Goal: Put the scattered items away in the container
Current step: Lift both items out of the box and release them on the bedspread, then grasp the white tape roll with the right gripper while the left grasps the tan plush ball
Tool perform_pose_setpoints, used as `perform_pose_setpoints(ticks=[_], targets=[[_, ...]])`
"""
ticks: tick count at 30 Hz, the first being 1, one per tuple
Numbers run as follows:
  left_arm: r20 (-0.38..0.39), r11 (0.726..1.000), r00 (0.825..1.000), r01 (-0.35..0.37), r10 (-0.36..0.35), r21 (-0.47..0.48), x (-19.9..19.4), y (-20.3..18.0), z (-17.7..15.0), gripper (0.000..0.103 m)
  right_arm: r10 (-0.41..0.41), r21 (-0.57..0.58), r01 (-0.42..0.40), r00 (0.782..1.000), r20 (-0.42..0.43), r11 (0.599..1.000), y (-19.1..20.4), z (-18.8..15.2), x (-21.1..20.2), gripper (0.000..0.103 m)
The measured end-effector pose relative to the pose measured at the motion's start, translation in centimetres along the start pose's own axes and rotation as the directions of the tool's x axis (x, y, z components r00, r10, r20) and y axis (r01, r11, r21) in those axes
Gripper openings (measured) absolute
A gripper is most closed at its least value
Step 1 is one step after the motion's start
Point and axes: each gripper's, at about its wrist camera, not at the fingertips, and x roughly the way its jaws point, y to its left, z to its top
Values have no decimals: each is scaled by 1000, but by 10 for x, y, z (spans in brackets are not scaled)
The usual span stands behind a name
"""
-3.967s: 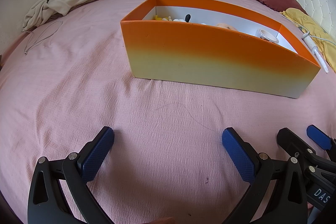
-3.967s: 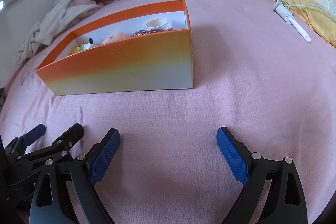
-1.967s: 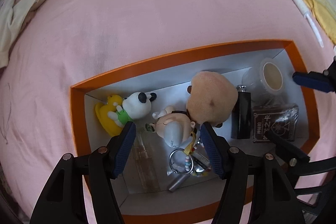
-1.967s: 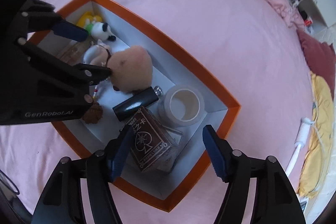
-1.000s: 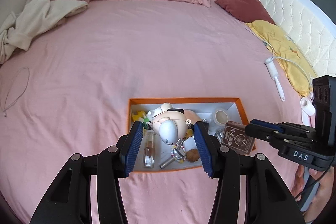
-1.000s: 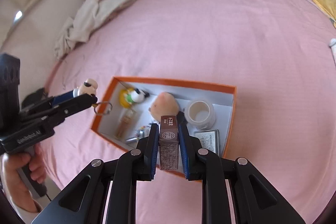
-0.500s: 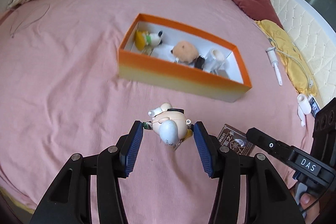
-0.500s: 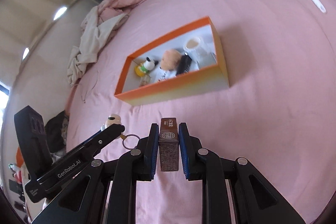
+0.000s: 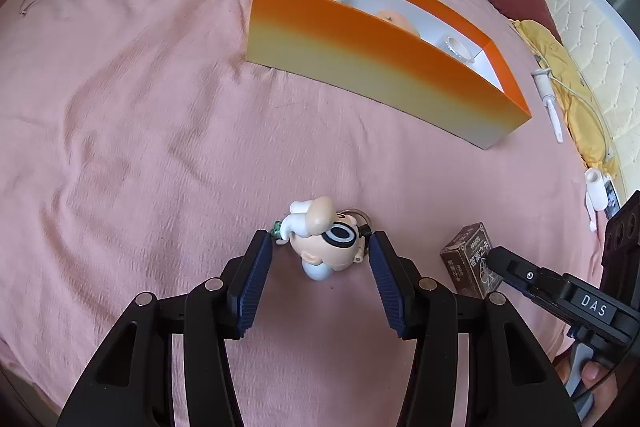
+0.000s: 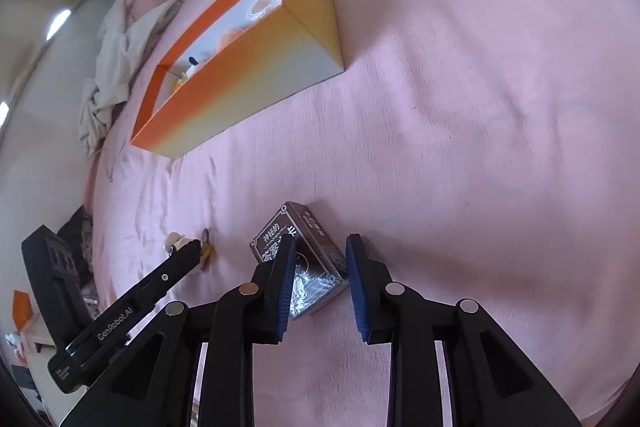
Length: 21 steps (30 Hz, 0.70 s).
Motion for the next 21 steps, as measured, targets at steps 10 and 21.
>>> perform_pose_setpoints(ticks=[10, 21], targets=[[107, 999, 994, 21, -16, -46, -20, -1, 2, 74, -12, -51, 18, 994, 108, 999, 15, 2, -18, 49], [248, 976, 958, 177, -142, -124, -66, 13, 57, 74, 98, -102, -76, 967, 234, 992, 52, 43, -62, 49]])
